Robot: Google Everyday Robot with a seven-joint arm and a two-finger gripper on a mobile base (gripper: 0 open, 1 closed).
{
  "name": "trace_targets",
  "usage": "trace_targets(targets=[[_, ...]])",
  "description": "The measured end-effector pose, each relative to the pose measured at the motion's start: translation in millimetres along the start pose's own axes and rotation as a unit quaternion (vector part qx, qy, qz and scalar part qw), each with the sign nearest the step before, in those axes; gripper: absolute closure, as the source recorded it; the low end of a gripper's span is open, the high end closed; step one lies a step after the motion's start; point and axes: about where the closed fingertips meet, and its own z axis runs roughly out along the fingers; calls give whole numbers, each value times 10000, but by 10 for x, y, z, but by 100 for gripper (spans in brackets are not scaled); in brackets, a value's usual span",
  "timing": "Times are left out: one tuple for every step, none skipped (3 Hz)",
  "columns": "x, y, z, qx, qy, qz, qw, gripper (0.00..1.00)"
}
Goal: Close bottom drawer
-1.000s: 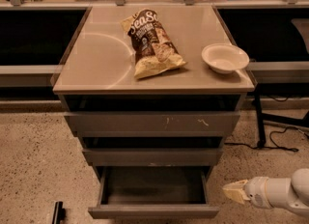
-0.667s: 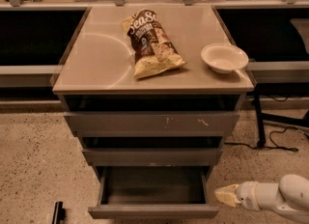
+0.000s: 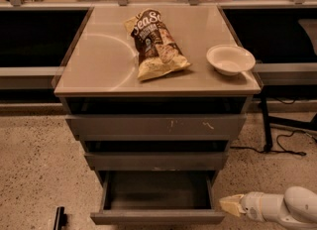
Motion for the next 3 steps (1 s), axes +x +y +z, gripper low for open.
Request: trace_targets(targets=[[247,-142,316,-46,-136,240,9996,100],[487,-266,691,-237,-159,443,9986,100],[768,-353,1063,-470,-42,688,9965,100]])
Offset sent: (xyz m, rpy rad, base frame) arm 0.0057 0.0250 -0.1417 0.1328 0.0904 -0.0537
